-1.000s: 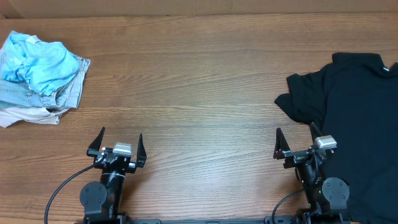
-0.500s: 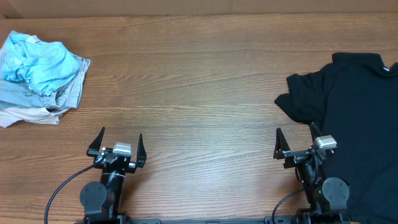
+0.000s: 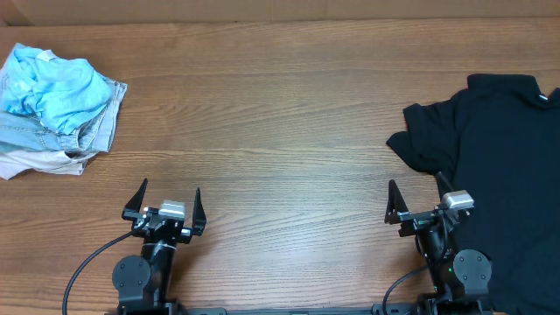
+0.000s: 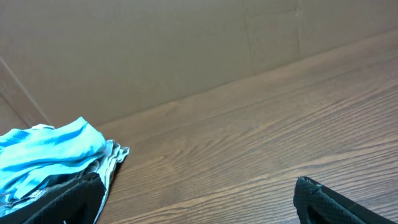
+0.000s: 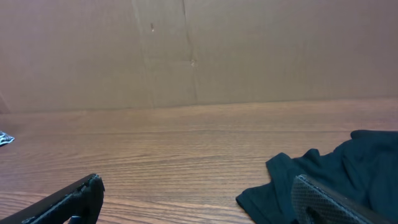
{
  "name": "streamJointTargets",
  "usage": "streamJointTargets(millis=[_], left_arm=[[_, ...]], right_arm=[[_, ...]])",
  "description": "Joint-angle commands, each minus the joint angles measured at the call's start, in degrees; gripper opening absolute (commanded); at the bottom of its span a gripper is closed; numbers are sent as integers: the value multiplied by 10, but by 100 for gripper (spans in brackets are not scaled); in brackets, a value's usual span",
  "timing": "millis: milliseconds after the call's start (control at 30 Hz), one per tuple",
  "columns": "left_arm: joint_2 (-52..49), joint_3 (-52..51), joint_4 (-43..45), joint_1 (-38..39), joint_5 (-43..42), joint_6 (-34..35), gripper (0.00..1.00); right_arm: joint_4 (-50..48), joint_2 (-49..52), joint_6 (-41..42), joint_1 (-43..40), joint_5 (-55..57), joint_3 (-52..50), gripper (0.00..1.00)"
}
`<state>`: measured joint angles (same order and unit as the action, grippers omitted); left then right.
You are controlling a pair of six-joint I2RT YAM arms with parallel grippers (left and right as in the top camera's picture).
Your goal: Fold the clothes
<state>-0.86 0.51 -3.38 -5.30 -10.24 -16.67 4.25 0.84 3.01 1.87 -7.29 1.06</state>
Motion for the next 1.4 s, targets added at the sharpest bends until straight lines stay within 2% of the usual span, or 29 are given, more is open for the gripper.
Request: streamJointTargets(millis=[0, 433, 500, 600, 667, 800, 900, 1067, 1167, 1367], left_arm=[[5, -2, 0, -3, 6, 2, 100], [5, -2, 1, -3, -4, -7, 100], [5, -2, 1, -3, -19, 41, 100], [5, -2, 2, -3, -18, 161, 100], [5, -2, 6, -3, -20, 176, 100], [5, 2, 38, -3, -65, 191, 100], [5, 49, 40, -3, -60, 185, 100], [-42, 185, -58, -3, -18, 184, 100], [-134, 295, -153, -3, -16, 185, 100], [-321, 462, -289, -3, -28, 197, 100]], right_arm=[[-3, -7, 4, 0, -3, -6, 100], [-4, -7, 4, 0, -3, -6, 100], [-4, -7, 5, 0, -5, -6, 100], [-10, -7, 5, 0, -41, -6, 100], [-14, -7, 5, 0, -70, -6, 100], [-6, -7, 62, 0, -89, 15, 100], [23, 0, 78, 0, -96, 66, 100], [174, 86, 77, 0, -95, 197, 100], [305, 225, 67, 0, -95, 323, 100], [436, 444, 56, 0, -93, 497, 100]])
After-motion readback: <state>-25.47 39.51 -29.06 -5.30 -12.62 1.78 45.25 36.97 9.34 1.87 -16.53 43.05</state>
